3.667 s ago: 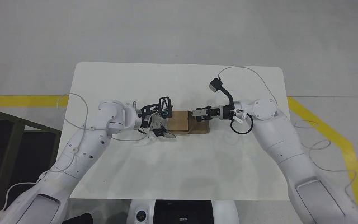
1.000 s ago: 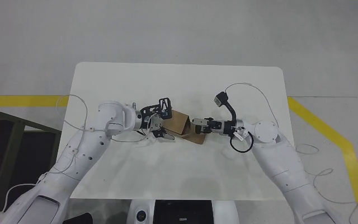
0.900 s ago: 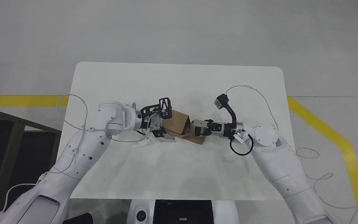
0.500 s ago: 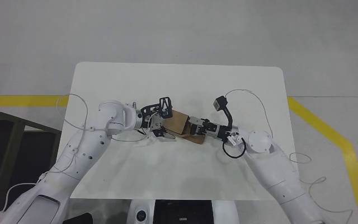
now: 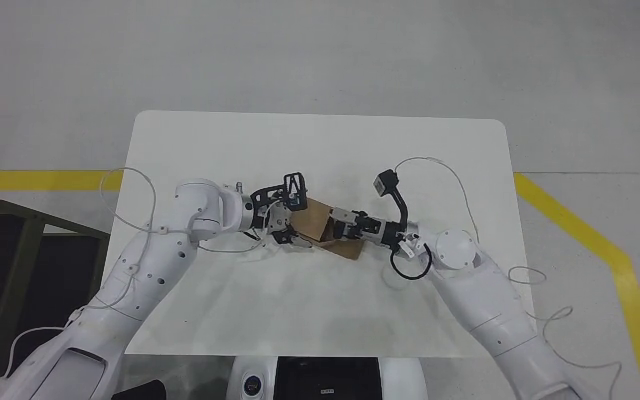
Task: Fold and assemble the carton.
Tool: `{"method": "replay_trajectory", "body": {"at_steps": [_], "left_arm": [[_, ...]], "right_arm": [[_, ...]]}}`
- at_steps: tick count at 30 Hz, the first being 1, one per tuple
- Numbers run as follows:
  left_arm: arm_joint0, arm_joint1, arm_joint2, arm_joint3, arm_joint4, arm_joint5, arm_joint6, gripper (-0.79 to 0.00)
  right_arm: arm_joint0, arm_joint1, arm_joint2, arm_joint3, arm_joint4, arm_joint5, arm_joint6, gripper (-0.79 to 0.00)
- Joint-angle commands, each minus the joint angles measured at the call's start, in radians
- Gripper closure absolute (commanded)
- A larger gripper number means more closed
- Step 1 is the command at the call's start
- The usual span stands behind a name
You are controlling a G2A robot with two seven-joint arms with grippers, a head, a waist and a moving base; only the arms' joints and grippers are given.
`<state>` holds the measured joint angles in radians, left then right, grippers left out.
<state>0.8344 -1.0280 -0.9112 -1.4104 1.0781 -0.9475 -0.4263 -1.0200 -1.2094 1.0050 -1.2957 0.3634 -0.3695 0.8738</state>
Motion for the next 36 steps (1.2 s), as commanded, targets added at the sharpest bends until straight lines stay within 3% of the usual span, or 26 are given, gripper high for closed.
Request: {"method": "replay_trajectory", "body": {"at_steps": [1,7,16,23,36], "left_arm": [[0.001,0.001,-0.002,0.001,0.0,0.0,0.001,-0.785],[-0.001,0.001,-0.003,0.004,-0.001,0.001,0.001,-0.785],[-0.003,-0.001,0.001,0.007,-0.002,0.005,-0.003,-0.785],[-0.003,0.0,-0.001,0.007,-0.006,0.007,-0.005,-0.785],[0.002,0.002,-0.006,0.004,-0.013,0.006,-0.016,-0.785]], "right_arm": [[-0.002,0.005,0.016,-0.002,-0.005,0.007,0.014,-0.785],[-0.056,0.022,0.067,-0.084,0.001,0.036,0.036,-0.785],[-0.14,0.027,0.074,-0.185,-0.005,0.079,-0.026,-0.785],[-0.14,0.016,0.035,-0.175,-0.004,0.086,-0.059,-0.785],[-0.102,-0.007,0.005,-0.107,0.005,0.006,-0.147,-0.785]]}}
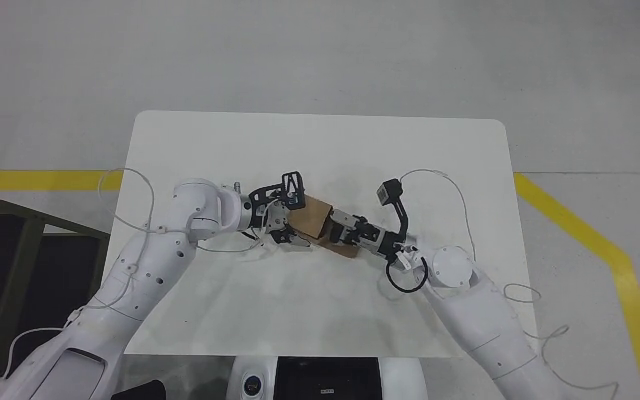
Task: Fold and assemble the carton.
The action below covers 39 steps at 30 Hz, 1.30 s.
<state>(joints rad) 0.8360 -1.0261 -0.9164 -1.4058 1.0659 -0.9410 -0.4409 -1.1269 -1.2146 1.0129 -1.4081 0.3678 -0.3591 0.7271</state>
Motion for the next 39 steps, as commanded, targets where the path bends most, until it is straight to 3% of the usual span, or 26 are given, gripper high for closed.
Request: {"method": "replay_trajectory", "body": {"at_steps": [1,26,39], "left_arm": [[0.0,0.0,-0.001,-0.001,-0.002,0.0,-0.002,-0.785],[0.006,0.015,-0.035,0.023,-0.031,-0.039,-0.023,-0.785],[0.021,0.028,-0.064,0.008,-0.162,-0.039,-0.076,-0.785]], "right_arm": [[0.01,-0.004,-0.008,0.012,0.002,-0.009,0.004,-0.785],[0.209,-0.069,-0.12,0.278,0.149,-0.131,0.203,-0.785],[0.219,-0.073,-0.125,0.293,0.144,-0.131,0.211,-0.785]]}}
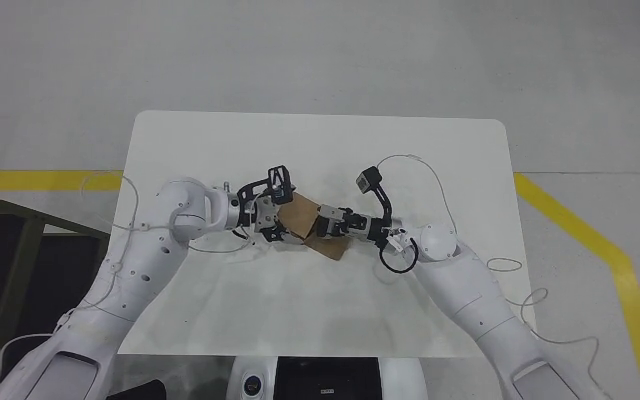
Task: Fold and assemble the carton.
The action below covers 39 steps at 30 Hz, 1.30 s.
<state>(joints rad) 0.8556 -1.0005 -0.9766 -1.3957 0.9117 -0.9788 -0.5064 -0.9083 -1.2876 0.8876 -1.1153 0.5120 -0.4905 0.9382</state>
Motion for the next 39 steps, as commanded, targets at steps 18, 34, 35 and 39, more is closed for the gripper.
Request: {"method": "replay_trajectory", "body": {"at_steps": [18,34,35,39], "left_arm": [[0.041,0.032,-0.067,0.016,-0.068,0.009,-0.049,-0.785],[0.073,0.065,-0.178,0.019,-0.123,0.071,-0.057,-0.785],[0.073,0.067,-0.184,0.021,-0.123,0.079,-0.056,-0.785],[0.071,0.069,-0.197,0.037,-0.132,0.112,-0.047,-0.785]], "right_arm": [[-0.132,0.039,0.092,-0.211,-0.103,0.112,-0.031,-0.785],[-0.155,0.014,0.008,-0.204,-0.044,0.156,-0.017,-0.785],[-0.151,0.013,0.005,-0.198,-0.046,0.153,-0.018,-0.785],[-0.142,0.01,0.005,-0.184,-0.05,0.144,-0.021,-0.785]]}}
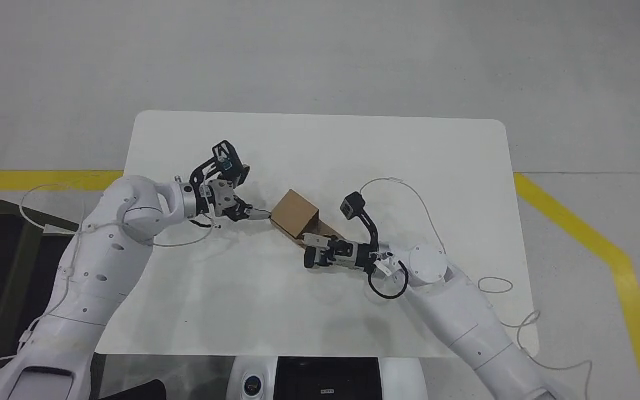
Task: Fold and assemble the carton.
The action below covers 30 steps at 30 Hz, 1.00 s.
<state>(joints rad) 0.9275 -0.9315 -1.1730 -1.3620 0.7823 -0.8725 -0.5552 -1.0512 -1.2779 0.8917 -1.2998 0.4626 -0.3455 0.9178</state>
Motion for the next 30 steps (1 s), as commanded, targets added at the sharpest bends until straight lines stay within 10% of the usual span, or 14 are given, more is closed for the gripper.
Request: {"method": "replay_trajectory", "body": {"at_steps": [1,11,30], "left_arm": [[-0.004,0.0,-0.002,0.008,-0.005,0.014,0.003,-0.785],[-0.038,-0.017,0.05,0.065,0.04,0.113,0.024,-0.785],[0.024,0.006,0.045,-0.044,0.012,-0.005,-0.074,-0.785]], "right_arm": [[0.001,0.0,0.002,0.002,-0.002,-0.003,0.0,-0.785],[-0.005,0.002,0.022,-0.012,-0.02,-0.01,-0.007,-0.785],[0.033,0.008,0.088,0.041,-0.075,-0.059,-0.046,-0.785]]}}
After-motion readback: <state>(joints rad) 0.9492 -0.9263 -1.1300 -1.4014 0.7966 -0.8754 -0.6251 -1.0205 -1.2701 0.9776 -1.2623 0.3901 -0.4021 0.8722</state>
